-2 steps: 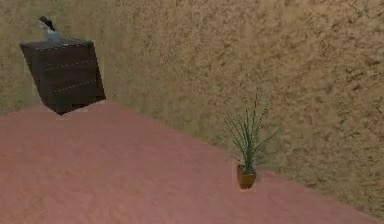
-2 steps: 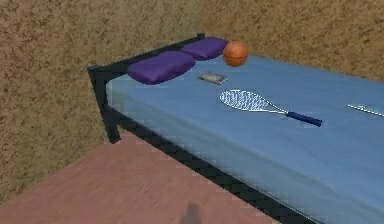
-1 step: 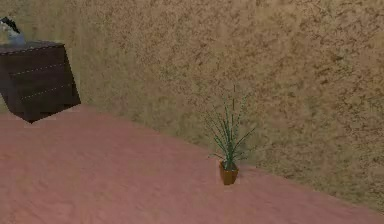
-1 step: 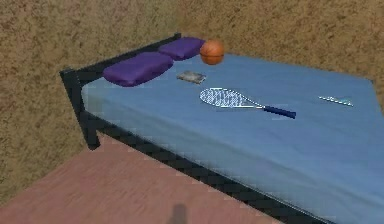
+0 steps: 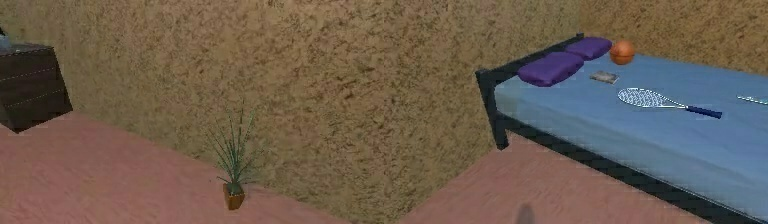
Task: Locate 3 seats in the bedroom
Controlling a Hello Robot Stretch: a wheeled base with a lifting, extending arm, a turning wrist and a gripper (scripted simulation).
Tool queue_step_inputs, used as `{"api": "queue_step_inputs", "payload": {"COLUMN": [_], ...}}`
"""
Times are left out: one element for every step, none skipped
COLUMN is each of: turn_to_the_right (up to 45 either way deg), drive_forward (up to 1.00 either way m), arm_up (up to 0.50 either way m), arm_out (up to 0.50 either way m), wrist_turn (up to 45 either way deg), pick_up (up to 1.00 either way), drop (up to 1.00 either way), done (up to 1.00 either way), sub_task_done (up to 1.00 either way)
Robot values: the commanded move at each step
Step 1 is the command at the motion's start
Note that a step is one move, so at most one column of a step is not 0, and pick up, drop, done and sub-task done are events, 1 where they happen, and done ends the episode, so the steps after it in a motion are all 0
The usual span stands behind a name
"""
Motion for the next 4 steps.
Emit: {"api": "queue_step_inputs", "payload": {"turn_to_the_right": [-45.0,-12.0,0.0,-42.0], "drive_forward": [0.0,0.0,0.4,0.0], "arm_up": [0.0,0.0,0.0,0.0], "arm_out": [0.0,0.0,0.0,0.0], "wrist_turn": [0.0,0.0,0.0,0.0], "pick_up": [0.0,0.0,0.0,0.0], "drop": [0.0,0.0,0.0,0.0], "done": [0.0,0.0,0.0,0.0], "sub_task_done": [0.0,0.0,0.0,0.0]}}
